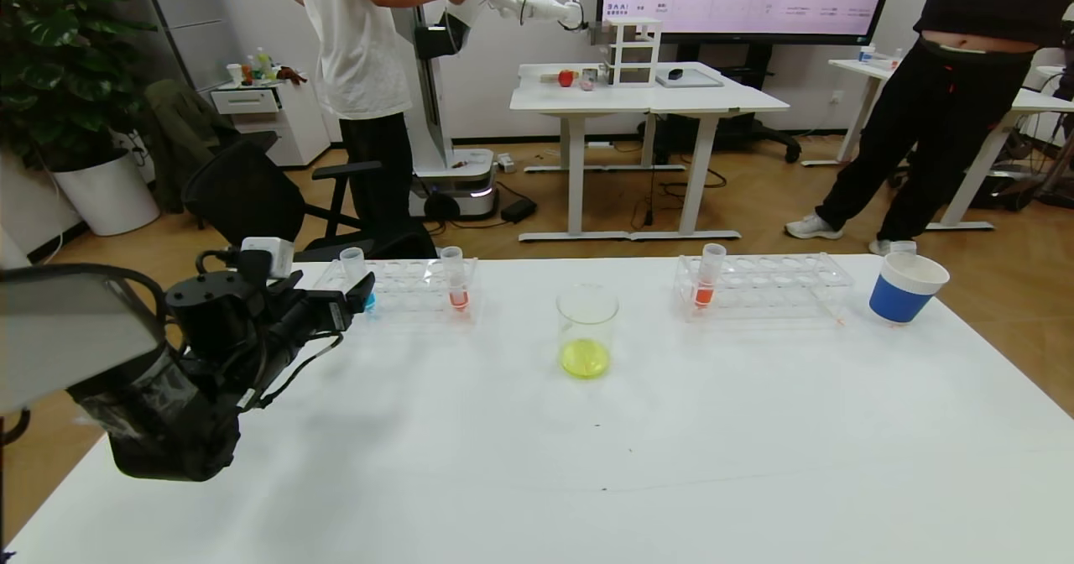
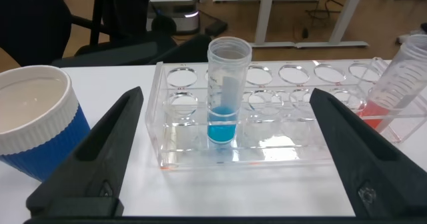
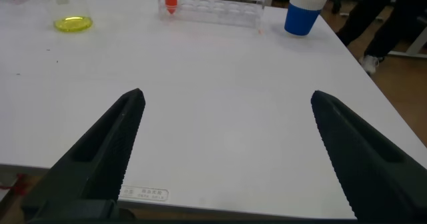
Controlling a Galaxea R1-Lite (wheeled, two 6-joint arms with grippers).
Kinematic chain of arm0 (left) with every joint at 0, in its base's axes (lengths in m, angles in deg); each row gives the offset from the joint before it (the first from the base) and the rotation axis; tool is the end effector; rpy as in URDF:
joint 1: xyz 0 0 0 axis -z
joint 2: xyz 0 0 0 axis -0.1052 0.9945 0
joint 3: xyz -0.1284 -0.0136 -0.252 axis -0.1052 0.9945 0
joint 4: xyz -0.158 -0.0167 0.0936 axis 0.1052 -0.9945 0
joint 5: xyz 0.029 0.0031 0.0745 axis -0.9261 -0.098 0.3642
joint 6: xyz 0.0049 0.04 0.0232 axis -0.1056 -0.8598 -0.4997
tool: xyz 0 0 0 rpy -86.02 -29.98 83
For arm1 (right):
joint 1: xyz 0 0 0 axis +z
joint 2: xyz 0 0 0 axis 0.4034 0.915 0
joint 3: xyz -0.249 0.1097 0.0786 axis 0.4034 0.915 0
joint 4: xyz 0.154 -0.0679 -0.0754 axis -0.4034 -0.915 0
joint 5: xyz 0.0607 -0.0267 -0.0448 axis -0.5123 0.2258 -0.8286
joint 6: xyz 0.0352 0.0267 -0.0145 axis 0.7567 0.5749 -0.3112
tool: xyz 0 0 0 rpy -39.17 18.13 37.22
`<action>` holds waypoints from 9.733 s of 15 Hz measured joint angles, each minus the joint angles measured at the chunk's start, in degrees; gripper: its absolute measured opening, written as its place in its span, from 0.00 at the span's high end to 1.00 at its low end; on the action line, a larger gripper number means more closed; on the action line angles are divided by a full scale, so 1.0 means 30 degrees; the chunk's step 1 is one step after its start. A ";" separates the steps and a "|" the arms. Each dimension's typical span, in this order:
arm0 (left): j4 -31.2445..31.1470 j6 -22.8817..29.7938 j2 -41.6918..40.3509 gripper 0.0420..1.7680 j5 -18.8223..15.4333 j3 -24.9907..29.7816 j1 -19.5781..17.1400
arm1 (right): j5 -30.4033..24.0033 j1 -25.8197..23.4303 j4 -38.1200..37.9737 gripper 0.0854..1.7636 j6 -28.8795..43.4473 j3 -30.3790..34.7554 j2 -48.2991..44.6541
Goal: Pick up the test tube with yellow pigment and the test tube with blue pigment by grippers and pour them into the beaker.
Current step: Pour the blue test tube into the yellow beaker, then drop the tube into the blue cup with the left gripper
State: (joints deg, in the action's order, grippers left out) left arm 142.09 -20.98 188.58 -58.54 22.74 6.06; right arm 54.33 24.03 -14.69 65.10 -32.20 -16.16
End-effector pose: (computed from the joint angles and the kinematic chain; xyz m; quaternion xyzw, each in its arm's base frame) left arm 0.3788 -0.0009 0.0660 0.0008 0.0052 -0.0088 0.9999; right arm 0.0115 0.0015 0.0746 -0.0296 0.0027 0.0187 0.9994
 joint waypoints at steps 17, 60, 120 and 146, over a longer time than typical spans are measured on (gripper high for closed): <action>-0.2771 -0.0106 0.3401 0.02 0.0979 -0.7140 0.0431 | 0.0000 0.0000 0.0008 0.02 0.0000 0.0000 0.0000; -0.9224 -0.8115 0.1609 0.73 -0.7010 -1.4556 0.8672 | 0.0000 0.0000 0.0008 0.02 0.0000 0.0000 0.0000; -0.6538 -3.1102 0.6030 0.73 -1.6595 -1.7680 0.8050 | 0.0004 0.0000 0.0000 0.02 0.0000 0.0000 0.0000; -0.4527 -0.7379 0.1666 0.73 0.2182 -1.3849 0.8322 | 0.0004 0.0000 0.0000 0.02 0.0000 0.0000 0.0000</action>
State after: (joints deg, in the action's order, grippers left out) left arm 128.51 -43.12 193.58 -51.99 -18.81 31.03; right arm 54.34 24.03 -14.69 65.10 -32.20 -16.16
